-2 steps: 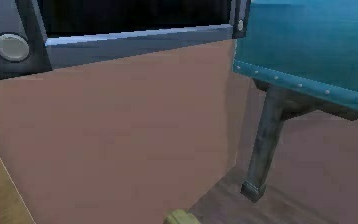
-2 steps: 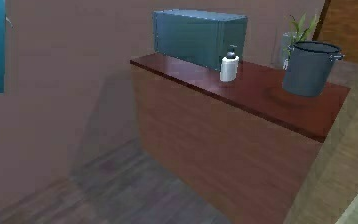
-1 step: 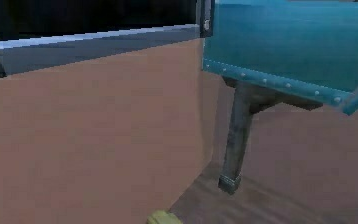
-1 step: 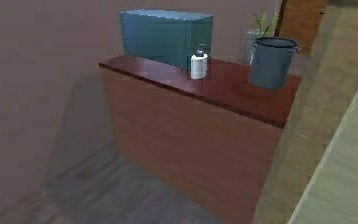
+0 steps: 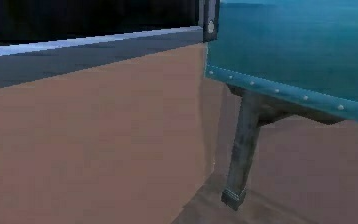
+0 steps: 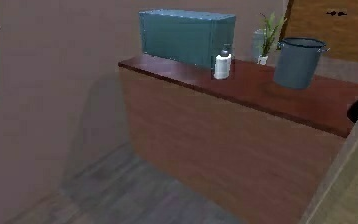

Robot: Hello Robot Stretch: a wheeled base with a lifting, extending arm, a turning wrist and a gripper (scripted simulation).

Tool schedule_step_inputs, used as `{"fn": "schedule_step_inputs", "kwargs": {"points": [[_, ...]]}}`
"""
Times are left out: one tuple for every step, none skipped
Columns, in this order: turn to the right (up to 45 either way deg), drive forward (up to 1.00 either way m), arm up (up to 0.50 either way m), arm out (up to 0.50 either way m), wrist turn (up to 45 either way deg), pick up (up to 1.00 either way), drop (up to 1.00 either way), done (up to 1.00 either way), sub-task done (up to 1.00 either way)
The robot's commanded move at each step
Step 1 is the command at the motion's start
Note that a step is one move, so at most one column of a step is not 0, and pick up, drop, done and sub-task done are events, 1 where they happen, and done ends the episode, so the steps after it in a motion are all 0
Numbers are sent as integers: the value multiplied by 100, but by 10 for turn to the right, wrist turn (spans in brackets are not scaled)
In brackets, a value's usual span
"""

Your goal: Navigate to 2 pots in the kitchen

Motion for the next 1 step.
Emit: {"fn": "schedule_step_inputs", "kwargs": {"points": [[450,0,0,0,0,0,0,0,0]]}}
